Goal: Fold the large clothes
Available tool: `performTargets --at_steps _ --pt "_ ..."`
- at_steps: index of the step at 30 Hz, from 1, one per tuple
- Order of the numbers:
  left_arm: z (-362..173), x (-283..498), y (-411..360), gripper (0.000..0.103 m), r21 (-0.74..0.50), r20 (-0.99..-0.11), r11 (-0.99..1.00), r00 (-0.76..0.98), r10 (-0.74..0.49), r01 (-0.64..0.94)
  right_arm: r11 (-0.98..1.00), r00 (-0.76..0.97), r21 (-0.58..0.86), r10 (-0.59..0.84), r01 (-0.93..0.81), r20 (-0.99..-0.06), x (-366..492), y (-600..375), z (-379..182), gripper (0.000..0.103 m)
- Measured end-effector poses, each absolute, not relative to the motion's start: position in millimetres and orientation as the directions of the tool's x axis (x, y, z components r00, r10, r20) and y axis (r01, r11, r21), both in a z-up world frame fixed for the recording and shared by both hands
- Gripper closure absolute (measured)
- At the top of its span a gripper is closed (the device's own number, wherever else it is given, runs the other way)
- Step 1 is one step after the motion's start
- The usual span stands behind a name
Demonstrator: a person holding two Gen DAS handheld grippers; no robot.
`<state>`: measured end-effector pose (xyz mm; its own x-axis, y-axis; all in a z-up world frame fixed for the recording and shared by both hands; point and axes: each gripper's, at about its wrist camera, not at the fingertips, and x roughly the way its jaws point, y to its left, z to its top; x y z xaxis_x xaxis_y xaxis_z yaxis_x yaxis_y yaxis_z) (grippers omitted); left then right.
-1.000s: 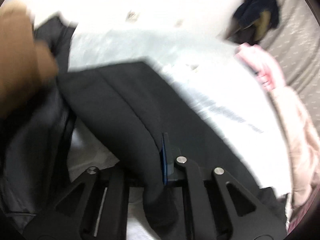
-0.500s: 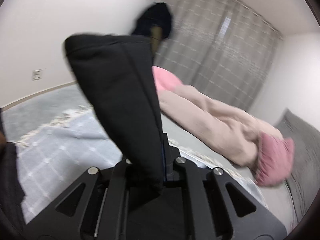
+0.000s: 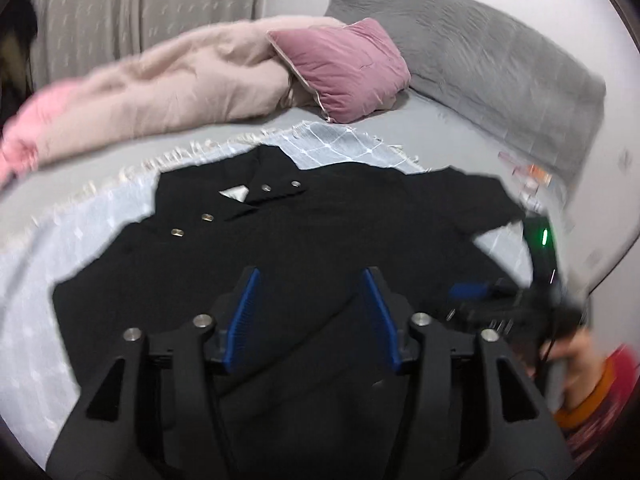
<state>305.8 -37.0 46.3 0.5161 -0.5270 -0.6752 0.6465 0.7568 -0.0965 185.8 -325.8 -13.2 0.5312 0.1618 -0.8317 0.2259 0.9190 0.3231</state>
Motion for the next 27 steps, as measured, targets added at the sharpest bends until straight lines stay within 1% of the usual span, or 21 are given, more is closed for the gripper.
performTargets --at_steps 1,2,5,6,8,9,11,14,16,17,18,19,20,23,24,25,27 --pt "46.8 305.1 -26.7 0.032 -0.088 -0.667 0.77 0.536 -0.517 0.632 0.915 0.534 0.335 0.174 0.222 -0.828 187.2 -326.1 -13.5 0.018" --pt "47.4 309.1 -18.8 0.03 -0.089 -0.664 0.782 0.549 -0.509 0.617 0.908 0.538 0.358 0.194 0.218 -0.82 188.8 -327.0 -14.2 0.018" --pt "43.3 324.1 20.7 0.03 -0.085 -0.675 0.854 0.601 -0.429 0.514 0.876 0.559 0.443 0.274 0.192 -0.783 194.7 -326.7 -17.3 0.018" --pt "37.3 332.2 41.3 0.03 -0.095 -0.684 0.883 0.614 -0.393 0.459 0.864 0.569 0.473 0.303 0.175 -0.765 197.0 -324.9 -18.0 0.018" --pt "24.9 339.0 66.1 0.031 -0.13 -0.697 0.912 0.618 -0.363 0.388 0.836 0.597 0.535 0.367 0.124 -0.713 204.0 -318.7 -20.2 0.018" --pt "16.0 339.3 78.6 0.032 -0.155 -0.703 0.926 0.62 -0.349 0.345 0.826 0.612 0.554 0.385 0.106 -0.691 208.6 -315.4 -23.9 0.018" --pt "-1.3 341.0 105.1 0.042 -0.202 -0.715 0.942 0.617 -0.329 0.269 0.824 0.615 0.557 0.386 0.106 -0.688 218.6 -307.5 -36.3 0.019" --pt "-26.8 344.4 119.8 0.05 -0.233 -0.738 0.953 0.604 -0.302 0.192 0.821 0.6 0.557 0.385 0.126 -0.702 236.0 -298.5 -56.8 0.028" --pt "-40.4 344.9 125.8 0.052 -0.244 -0.744 0.956 0.601 -0.292 0.162 0.819 0.635 0.562 0.374 0.116 -0.676 244.8 -293.6 -58.7 0.033" --pt "-42.9 345.2 126.6 0.053 -0.245 -0.743 0.956 0.603 -0.291 0.16 0.803 0.643 0.587 0.397 0.102 -0.655 248.9 -291.7 -58.8 0.046" --pt "-45.3 344.7 125.9 0.053 -0.242 -0.741 0.958 0.608 -0.286 0.156 0.789 0.642 0.609 0.423 0.087 -0.64 252.3 -290.3 -59.2 0.072" --pt "-47.8 344.9 124.3 0.055 -0.233 -0.739 0.96 0.614 -0.277 0.152 0.788 0.644 0.611 0.429 0.076 -0.633 254.4 -288.6 -58.0 0.086" --pt "-48.1 345.2 122.0 0.058 -0.228 -0.738 0.962 0.617 -0.273 0.153 0.799 0.654 0.597 0.416 0.068 -0.632 254.0 -286.7 -54.7 0.092" --pt "-44.1 346.0 111.8 0.063 -0.228 -0.719 0.956 0.63 -0.294 0.185 0.835 0.687 0.548 0.368 0.053 -0.627 238.6 -281.3 -34.9 0.093" --pt "-43.2 346.2 109.2 0.063 -0.24 -0.711 0.951 0.632 -0.309 0.195 0.84 0.69 0.539 0.359 0.054 -0.628 234.2 -280.7 -29.5 0.093" --pt "-43.5 347.2 105.4 0.063 -0.254 -0.703 0.946 0.633 -0.324 0.202 0.85 0.688 0.524 0.346 0.058 -0.638 228.3 -277.6 -24.2 0.093" --pt "-51.5 350.7 98.2 0.063 -0.265 -0.711 0.944 0.622 -0.329 0.197 0.88 0.653 0.471 0.318 0.068 -0.688 214.9 -266.2 -22.0 0.093"
